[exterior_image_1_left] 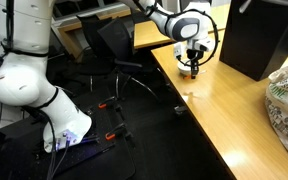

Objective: Pick up the pen from the small white bowl and put it on the table.

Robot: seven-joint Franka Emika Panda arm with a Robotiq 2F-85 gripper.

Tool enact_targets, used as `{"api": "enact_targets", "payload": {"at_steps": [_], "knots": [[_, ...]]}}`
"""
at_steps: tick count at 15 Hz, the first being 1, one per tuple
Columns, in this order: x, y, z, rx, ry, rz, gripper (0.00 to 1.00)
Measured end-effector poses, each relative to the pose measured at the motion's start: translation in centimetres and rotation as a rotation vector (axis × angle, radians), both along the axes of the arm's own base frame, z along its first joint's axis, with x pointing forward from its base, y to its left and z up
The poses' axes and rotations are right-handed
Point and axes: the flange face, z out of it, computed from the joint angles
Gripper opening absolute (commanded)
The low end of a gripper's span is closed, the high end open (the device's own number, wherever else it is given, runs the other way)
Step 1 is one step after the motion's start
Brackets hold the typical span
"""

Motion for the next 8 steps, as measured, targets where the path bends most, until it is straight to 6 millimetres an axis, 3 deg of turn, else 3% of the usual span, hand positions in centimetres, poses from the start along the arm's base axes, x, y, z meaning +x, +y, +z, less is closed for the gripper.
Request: {"api": "enact_targets", "payload": {"at_steps": [4, 5, 6, 8], "knots": [[-1.6, -0.2, -2.0, 0.092, 0.034, -0.091, 0.03], [-1.7, 0.2, -2.1, 0.106, 0.037, -0.102, 0.09], [-1.7, 0.6, -2.2, 0.119, 0.037, -0.109, 0.37], [-1.8, 1.3, -2.3, 0.130, 0.040, -0.133, 0.44]]}}
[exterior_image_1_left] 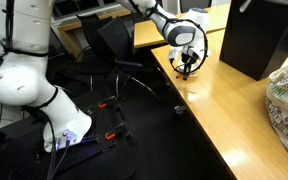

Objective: Pick up the pen from the small white bowl and put it on the table.

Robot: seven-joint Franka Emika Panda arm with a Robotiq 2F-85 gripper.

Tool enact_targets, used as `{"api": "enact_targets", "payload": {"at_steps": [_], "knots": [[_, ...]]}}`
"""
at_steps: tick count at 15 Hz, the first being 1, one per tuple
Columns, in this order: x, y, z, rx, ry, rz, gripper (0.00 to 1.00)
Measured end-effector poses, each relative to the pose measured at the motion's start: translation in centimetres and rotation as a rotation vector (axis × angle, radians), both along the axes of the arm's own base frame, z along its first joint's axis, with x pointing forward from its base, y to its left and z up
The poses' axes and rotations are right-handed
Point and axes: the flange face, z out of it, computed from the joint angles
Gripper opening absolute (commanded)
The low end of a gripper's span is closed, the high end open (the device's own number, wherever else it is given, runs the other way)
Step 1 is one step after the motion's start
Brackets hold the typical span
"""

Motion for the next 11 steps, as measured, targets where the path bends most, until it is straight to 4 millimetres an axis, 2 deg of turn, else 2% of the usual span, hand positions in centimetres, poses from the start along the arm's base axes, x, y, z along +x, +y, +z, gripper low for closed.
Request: {"api": "enact_targets", "payload": {"at_steps": [4, 7, 8, 11], "knots": [[-0.1, -0.1, 0.1, -0.030, -0.002, -0.059, 0.73], [0.1, -0.5, 1.8, -0.060, -0.030, -0.049, 0.95], [0.1, -0.5, 3.1, -0.073, -0.044, -0.034, 0.99], [-0.3, 0.4, 7.3, -0.087, -0.092, 0.012, 1.00]]}}
